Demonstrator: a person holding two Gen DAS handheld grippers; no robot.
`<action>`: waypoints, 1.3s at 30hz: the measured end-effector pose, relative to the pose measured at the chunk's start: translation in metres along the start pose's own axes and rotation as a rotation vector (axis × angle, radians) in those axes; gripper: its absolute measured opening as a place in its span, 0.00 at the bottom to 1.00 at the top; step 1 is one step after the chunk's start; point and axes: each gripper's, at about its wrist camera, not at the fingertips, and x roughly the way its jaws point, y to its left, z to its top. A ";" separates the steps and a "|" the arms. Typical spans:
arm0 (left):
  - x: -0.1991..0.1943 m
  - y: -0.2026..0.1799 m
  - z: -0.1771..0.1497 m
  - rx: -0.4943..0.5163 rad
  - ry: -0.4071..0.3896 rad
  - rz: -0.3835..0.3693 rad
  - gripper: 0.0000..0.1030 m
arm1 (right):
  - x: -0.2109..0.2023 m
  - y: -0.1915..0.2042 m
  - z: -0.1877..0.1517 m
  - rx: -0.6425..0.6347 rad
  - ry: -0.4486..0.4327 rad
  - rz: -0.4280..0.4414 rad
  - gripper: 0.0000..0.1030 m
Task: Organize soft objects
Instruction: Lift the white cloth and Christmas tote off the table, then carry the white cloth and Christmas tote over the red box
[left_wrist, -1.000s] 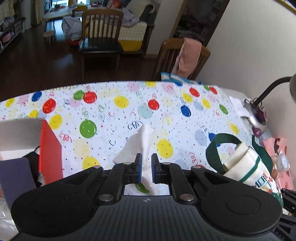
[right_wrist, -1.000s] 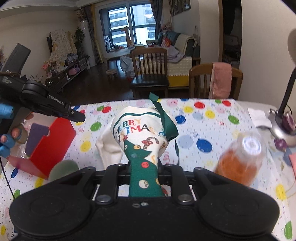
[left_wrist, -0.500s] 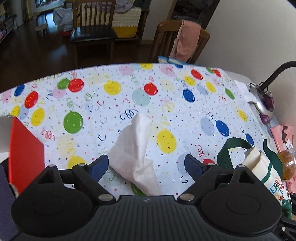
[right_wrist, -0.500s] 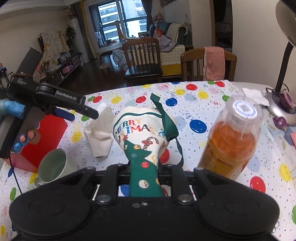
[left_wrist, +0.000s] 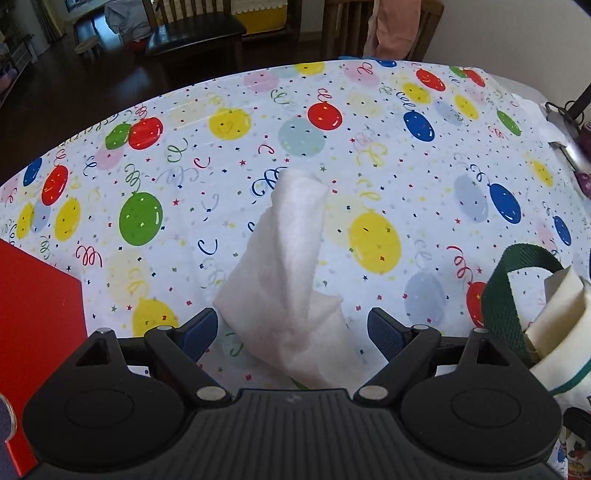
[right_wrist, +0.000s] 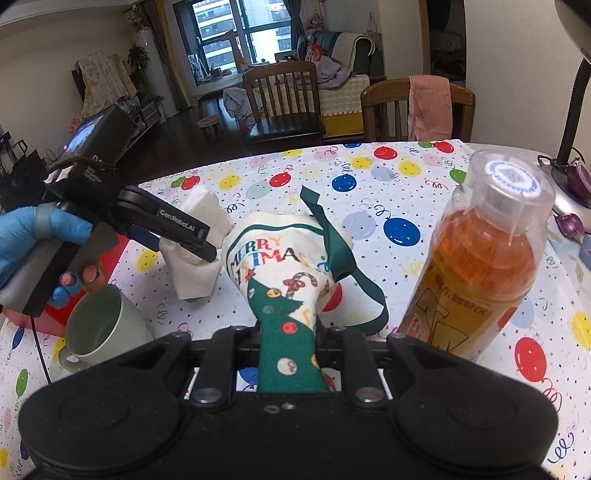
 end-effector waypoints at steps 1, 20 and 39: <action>0.000 -0.001 0.001 0.000 -0.002 0.006 0.71 | 0.001 -0.001 0.001 0.001 0.000 0.000 0.17; -0.041 0.024 -0.006 -0.068 -0.168 -0.051 0.14 | -0.009 0.003 0.002 -0.006 -0.011 -0.012 0.17; -0.164 0.070 -0.070 -0.119 -0.292 -0.151 0.14 | -0.081 0.056 0.033 -0.071 -0.118 0.081 0.17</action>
